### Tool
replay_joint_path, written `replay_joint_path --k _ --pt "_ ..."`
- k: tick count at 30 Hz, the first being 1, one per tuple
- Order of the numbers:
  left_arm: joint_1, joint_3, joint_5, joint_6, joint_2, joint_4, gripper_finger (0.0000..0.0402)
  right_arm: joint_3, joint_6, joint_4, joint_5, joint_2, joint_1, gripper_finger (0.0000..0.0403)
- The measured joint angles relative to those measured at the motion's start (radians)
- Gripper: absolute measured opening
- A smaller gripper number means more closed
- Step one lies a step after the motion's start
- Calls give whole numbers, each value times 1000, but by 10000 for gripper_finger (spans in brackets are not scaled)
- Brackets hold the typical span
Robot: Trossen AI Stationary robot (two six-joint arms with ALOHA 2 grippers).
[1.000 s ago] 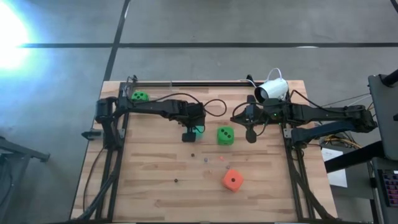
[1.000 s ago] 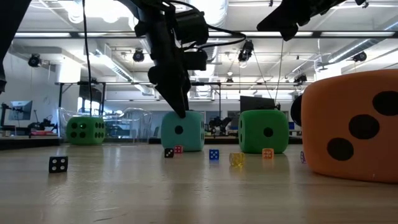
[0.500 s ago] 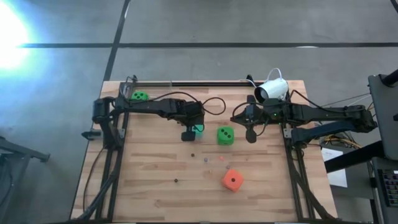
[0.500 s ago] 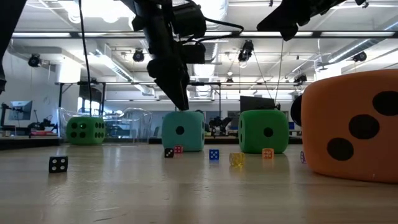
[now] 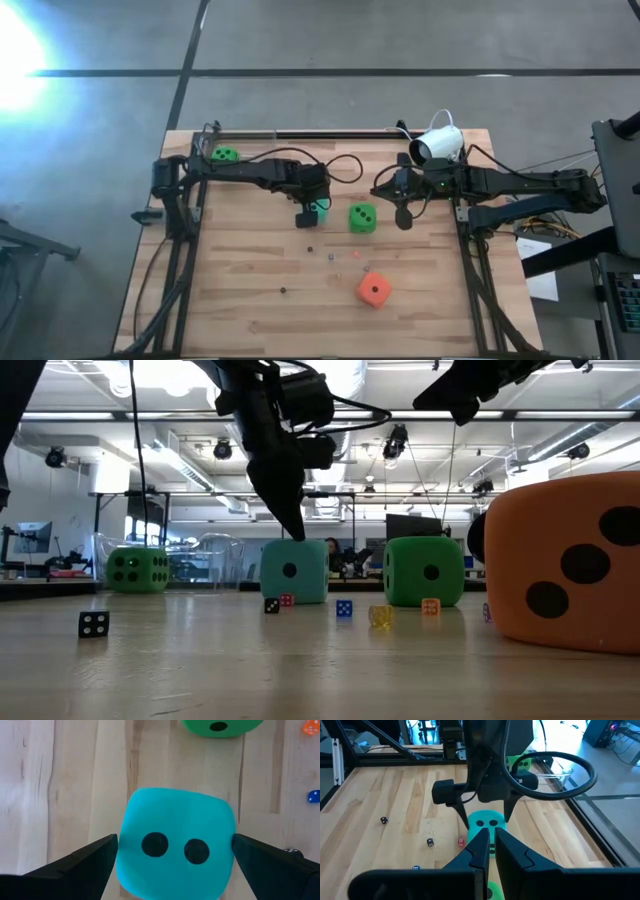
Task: Pick & Place Dice
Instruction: Put the large blue die into the transparent bin
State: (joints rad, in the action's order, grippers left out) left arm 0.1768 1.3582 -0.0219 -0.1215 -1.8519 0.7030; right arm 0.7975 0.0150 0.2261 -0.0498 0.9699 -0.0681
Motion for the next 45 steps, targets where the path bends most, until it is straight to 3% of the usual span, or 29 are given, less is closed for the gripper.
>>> replay_joint_path --k 30,45 --pt "-5 41 -4 25 -4 49 394 0 0 2 0 0 0 27" --pt "-4 -16 -9 24 -1 4 394 0 -1 0 0 0 0 27"
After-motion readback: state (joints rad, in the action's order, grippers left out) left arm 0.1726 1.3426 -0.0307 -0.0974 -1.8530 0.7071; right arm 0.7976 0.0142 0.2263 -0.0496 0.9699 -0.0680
